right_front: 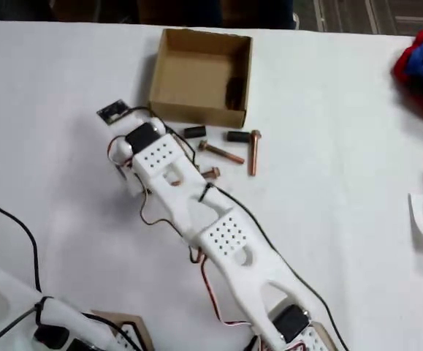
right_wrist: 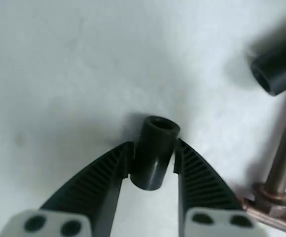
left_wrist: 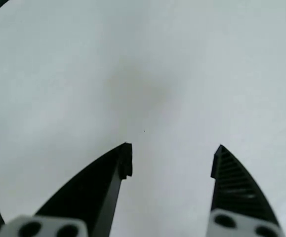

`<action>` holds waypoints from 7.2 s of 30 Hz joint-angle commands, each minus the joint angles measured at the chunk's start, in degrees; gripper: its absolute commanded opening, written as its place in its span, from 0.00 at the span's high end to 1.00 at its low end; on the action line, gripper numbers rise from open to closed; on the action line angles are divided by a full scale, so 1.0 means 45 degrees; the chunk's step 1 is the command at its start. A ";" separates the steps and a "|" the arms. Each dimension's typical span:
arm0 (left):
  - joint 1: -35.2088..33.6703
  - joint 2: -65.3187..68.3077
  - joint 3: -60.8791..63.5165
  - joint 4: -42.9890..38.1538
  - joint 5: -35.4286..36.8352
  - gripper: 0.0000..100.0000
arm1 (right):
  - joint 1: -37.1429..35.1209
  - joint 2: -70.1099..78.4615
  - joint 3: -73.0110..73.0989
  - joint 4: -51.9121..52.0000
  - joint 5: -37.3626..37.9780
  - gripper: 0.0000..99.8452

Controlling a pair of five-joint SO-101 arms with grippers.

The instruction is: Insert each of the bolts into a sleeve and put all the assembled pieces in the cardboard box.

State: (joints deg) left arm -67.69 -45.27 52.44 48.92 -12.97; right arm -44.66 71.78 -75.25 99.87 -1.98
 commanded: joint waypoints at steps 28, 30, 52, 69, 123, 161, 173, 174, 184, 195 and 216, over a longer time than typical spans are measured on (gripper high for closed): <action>1.5492 0.5802 -0.4308 0.3497 -0.0821 0.73 | 0.6965 -2.0269 1.7758 -0.2628 0.1954 0.98; 1.6254 0.7814 -0.6144 0.4161 -0.1485 0.73 | 0.8274 -2.1597 2.0571 -0.3839 0.2696 0.98; 1.8794 2.0396 -2.0269 0.9807 -0.3360 0.73 | 1.1595 -2.3609 3.0085 -1.1223 0.2305 0.98; 1.8305 2.3814 -2.4703 1.1096 -0.4825 0.89 | 1.1223 -2.3609 3.0085 -1.1243 0.2305 0.98; 1.9556 1.9263 -1.7162 0.9514 0.0156 0.87 | 1.1263 -2.3609 3.0085 -1.1263 0.2305 0.98; 1.8930 0.2969 -0.5304 0.1407 0.1114 0.97 | 1.0657 -2.4879 3.2078 -1.3451 0.2305 0.98; 1.8266 0.0020 -0.3819 -0.1465 0.1231 0.97 | 0.7277 -3.6366 3.7431 -1.6186 0.2344 0.98; 1.8266 0.0020 -0.4171 -0.1211 0.1250 0.97 | 0.6984 -3.7284 3.8173 -1.6889 0.2325 0.98; 1.8286 0.0117 -0.7082 0.0586 0.4435 0.97 | 0.5245 -3.8574 3.8271 -1.6635 0.2305 0.98; 1.8598 0.0059 -0.5773 -0.0567 0.4493 0.97 | 0.5265 -3.8535 3.8291 -1.7397 0.2325 0.98; 2.0317 0.0098 -0.3858 -0.5646 0.8127 0.97 | 0.5558 -3.7910 3.8310 -1.9800 -0.0449 0.98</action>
State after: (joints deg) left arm 22.86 -42.99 35.56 25.10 23.08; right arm -20.48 -100.53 96.44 12.75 -3.38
